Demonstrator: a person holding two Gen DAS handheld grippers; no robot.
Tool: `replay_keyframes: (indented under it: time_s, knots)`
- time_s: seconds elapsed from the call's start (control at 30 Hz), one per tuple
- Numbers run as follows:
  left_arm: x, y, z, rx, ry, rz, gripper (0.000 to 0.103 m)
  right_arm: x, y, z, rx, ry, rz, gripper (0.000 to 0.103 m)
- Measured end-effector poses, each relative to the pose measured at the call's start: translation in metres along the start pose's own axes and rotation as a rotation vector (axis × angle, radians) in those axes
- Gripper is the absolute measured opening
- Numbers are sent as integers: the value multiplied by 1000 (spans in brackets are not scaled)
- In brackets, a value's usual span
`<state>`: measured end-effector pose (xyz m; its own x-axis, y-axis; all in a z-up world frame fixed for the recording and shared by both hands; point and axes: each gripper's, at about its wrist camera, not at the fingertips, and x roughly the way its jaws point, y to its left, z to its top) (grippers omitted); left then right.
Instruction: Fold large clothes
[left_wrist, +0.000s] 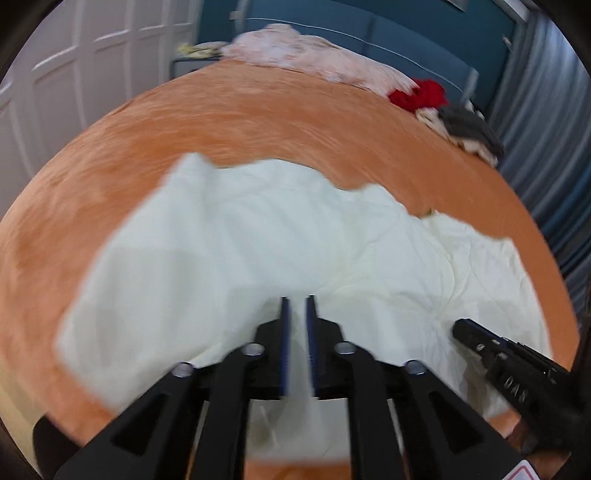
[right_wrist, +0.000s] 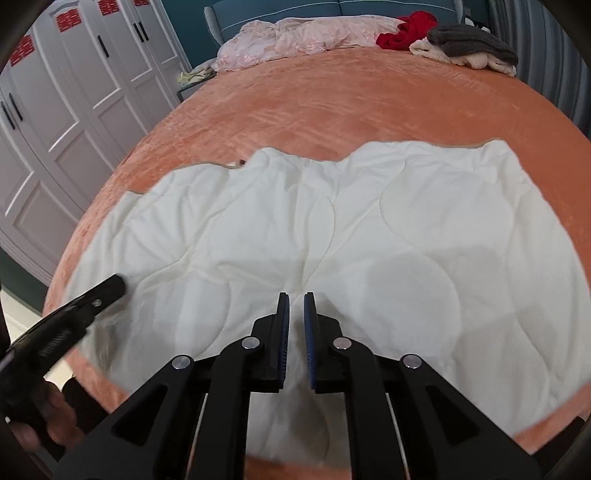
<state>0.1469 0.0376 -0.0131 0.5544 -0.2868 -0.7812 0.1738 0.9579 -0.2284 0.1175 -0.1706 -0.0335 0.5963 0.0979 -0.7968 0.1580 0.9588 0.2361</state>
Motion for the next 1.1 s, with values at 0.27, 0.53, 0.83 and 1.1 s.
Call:
replay_keyframes:
  time_s: [0.27,0.53,0.83,1.1]
  knots:
    - [-31,89,-21,-244,66,125,67,-9,29,4,8,53,22,27]
    - [10,131,-29,-558,159,-110,69,21,51,6,-1,129,0,27]
    - [32,125,-18,-587,150,-114,85,41,55,1,-35,163,-54,27]
    - [16,103,-3,-481,96,-168,41,52,56,0,-48,174,-71,27]
